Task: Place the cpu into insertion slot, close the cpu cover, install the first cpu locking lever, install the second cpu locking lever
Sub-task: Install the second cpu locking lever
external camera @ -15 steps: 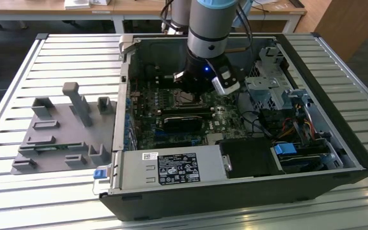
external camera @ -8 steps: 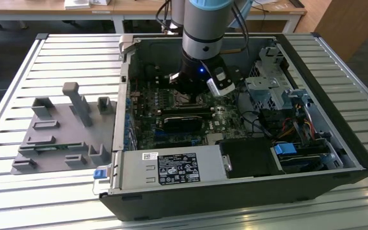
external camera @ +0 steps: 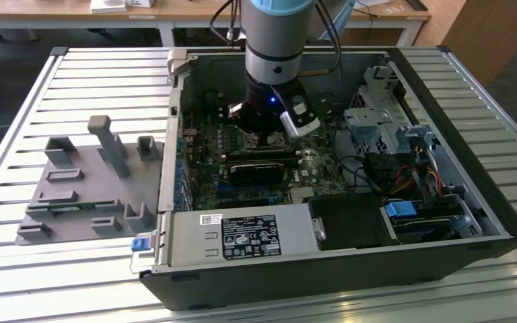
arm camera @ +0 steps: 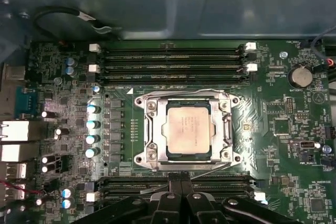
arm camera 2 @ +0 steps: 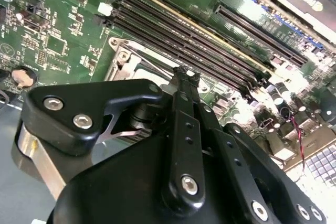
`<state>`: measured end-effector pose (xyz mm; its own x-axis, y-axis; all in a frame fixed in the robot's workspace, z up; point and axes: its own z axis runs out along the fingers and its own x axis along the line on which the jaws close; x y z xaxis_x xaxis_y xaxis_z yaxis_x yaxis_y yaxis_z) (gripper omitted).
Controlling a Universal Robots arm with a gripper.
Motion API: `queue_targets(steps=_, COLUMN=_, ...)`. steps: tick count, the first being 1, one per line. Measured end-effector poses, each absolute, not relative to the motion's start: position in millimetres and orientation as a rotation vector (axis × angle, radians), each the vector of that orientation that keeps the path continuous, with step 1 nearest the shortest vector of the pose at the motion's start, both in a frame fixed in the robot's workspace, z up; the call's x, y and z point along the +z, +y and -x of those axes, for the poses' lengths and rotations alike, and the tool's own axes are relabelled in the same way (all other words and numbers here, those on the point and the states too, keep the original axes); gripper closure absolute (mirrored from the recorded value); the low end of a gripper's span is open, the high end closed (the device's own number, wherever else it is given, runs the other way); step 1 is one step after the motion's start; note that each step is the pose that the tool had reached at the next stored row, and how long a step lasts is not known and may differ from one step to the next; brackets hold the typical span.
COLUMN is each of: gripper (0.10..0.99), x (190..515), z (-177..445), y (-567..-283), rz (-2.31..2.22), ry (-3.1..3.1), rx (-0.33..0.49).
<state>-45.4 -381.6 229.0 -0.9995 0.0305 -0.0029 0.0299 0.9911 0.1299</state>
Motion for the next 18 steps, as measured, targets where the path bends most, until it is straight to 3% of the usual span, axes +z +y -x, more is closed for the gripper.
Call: queue_targets(steps=18, gripper=0.980, x=223.5, z=57.4, y=-393.8, rz=-0.048, ry=3.125, rx=0.277)
